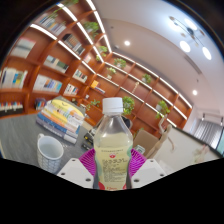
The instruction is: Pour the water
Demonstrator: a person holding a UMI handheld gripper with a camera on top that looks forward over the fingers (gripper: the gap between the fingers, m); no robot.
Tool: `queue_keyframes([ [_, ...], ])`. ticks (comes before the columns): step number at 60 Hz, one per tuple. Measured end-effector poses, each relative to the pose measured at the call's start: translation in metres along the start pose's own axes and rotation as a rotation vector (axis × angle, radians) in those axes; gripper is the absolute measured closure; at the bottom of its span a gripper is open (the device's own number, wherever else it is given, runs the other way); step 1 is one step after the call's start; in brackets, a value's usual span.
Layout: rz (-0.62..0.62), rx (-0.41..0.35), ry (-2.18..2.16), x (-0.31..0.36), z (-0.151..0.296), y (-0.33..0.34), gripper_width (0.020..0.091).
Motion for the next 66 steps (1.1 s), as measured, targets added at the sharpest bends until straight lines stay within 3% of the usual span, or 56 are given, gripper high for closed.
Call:
queue_keyframes([
  [16,0.092,-0.028,-0.523,0.012,-0.029,-0.01,0.073],
  [31,0.062,0.003,-0.55,0.033,-0.068,-0.027,0.0724],
  [33,0.051,-0.027,-0.549,0.031,-0.065,-0.023,0.0726],
  [46,0.043,-0.01,-0.576,0.03,-0.07,-0.021,0.0724],
  [58,-0.006,0.01,-0.582,0.029,-0.073,-0.015,0.0575],
  [66,-0.03,0.063,-0.53,0.035,-0.079,-0.001,0.0326],
])
Point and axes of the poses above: the point between the fingertips, and its own axes, seen from behind it with the camera up: x to the left, z up, y backward, against the way the camera looks, the point moved 7 cm from there along y, backward, against the way the camera looks, and after that the axes turned 5 degrees about y, right-handed, at the moved point
